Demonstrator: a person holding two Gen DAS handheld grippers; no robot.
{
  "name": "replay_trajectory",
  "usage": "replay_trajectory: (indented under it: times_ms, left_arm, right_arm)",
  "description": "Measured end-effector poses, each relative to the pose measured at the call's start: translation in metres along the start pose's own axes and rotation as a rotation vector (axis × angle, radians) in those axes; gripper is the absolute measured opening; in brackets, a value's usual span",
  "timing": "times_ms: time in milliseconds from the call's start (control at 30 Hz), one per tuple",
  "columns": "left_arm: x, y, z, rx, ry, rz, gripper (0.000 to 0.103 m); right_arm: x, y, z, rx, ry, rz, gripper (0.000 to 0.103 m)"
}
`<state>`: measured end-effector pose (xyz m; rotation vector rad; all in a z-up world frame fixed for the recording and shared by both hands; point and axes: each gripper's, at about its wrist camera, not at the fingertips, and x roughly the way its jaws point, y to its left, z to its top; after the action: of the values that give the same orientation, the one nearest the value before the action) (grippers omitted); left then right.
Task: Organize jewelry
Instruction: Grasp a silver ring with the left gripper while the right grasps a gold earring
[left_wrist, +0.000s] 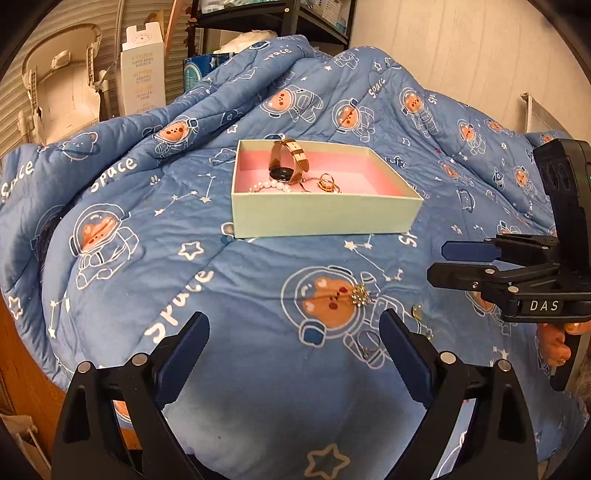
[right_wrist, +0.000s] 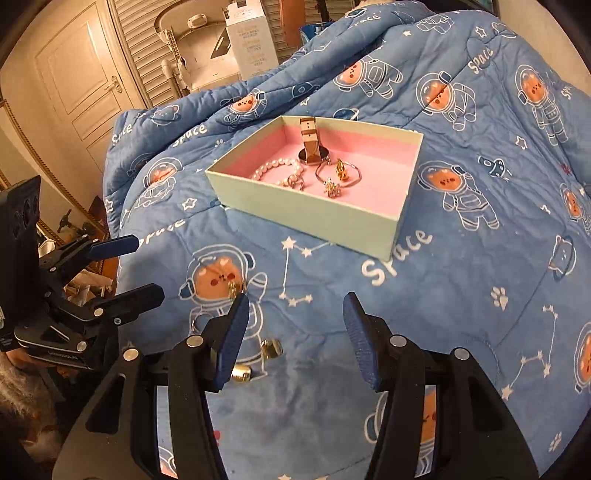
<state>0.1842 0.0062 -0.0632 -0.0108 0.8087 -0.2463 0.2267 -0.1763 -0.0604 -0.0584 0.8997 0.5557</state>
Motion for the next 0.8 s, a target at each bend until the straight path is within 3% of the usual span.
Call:
replay_trajectory:
  times_ms: [267, 567, 800]
  left_arm:
    - [-0.001, -0.009, -0.029, -0.013, 0.008, 0.015, 0.078]
    - [-0.003, -0.014, -0.038, -0.018, -0.001, 0.013, 0.066]
    - [0.000, -0.023, -0.037, 0.007, 0.001, -0.009, 0.059]
  right_arm:
    - [0.002, 0.018, -0.037, -0.005, 0.039, 0.021, 0.053]
    - [0.015, 0.041, -0.045, -0.090, 0.057, 0.012, 0.034]
    - [0.020, 0.041, -0.045, -0.086, 0.045, 0.005, 0.019]
